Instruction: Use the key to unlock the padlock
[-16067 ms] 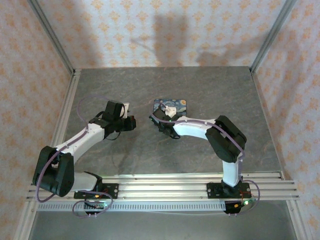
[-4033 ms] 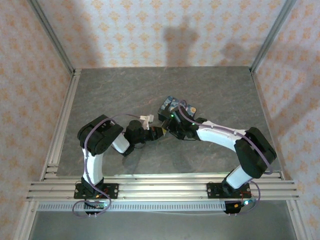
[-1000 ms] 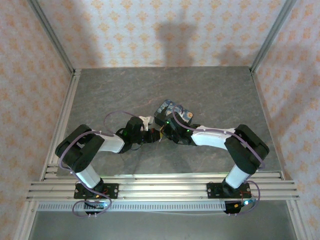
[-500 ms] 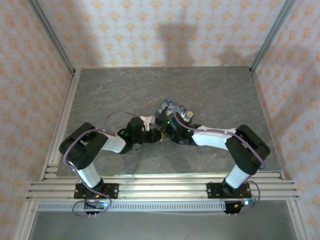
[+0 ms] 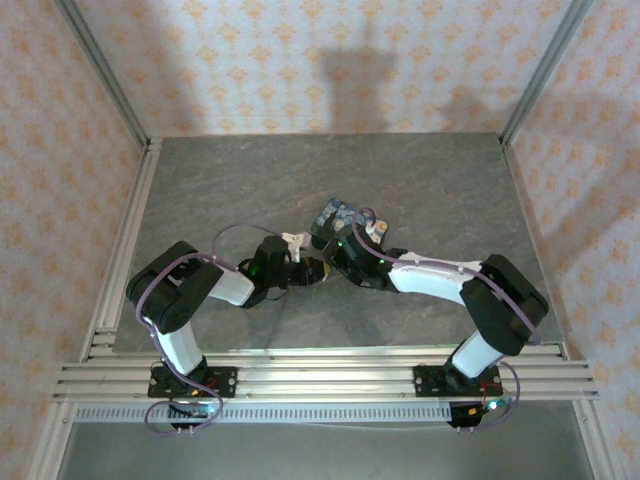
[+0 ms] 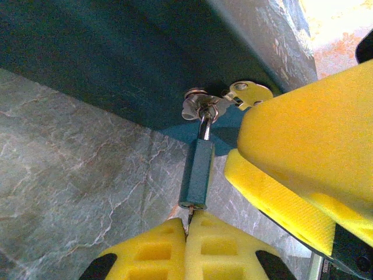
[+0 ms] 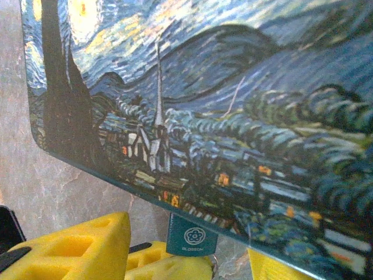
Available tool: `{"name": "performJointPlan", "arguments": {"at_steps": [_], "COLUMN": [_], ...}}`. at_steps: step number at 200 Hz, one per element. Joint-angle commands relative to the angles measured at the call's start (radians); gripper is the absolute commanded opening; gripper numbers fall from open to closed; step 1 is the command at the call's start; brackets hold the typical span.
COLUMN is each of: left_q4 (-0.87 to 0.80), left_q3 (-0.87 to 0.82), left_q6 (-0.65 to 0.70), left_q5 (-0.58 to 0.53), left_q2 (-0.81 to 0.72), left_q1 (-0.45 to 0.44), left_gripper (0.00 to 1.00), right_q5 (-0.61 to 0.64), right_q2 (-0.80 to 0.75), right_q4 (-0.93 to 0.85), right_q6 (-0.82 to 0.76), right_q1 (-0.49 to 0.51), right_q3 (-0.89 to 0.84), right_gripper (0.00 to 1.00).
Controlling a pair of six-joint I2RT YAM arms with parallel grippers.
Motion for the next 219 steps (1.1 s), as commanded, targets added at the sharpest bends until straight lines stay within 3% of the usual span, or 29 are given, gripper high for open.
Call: {"name": "performJointPlan", "arguments": {"at_steps": [1,76,128,180,219], "left_q4": [0.059,0.054,0.015,-0.055,-0.102], "left_q3": [-0.006,0.0,0.001,0.008,-0.002], "left_q6": [-0.002,-0.007,0.021,0.06,0.06], "left_q5": [0.01,0.028,0.035,0.032,0.026], "left_q2": [0.013,0.007,-0.011,-0.06,-0.108], "left_q1": [-0.007,-0.007,-0.007,-0.007,-0.004], "left_gripper": [0.0,0.0,0.0,0.0,0.35], "right_q5": [0.024,-0.001,0.003,0.016,0.038], "right_q2": [0.027,0.089,0.106,0.102,0.079], "right_q4": [-0.011,0.018,0.015,0.012,0.027], "right_q6": [-0.004,0.004,0.006,0.007,0.026], "right_q1": [-0.004,-0.004,-0.004,-0.004,-0.004], "right_q3": [0.012,0.039,0.05,0.042,0.022], "right_gripper": [0.53,0.47,0.16,0.01,0.0]}}
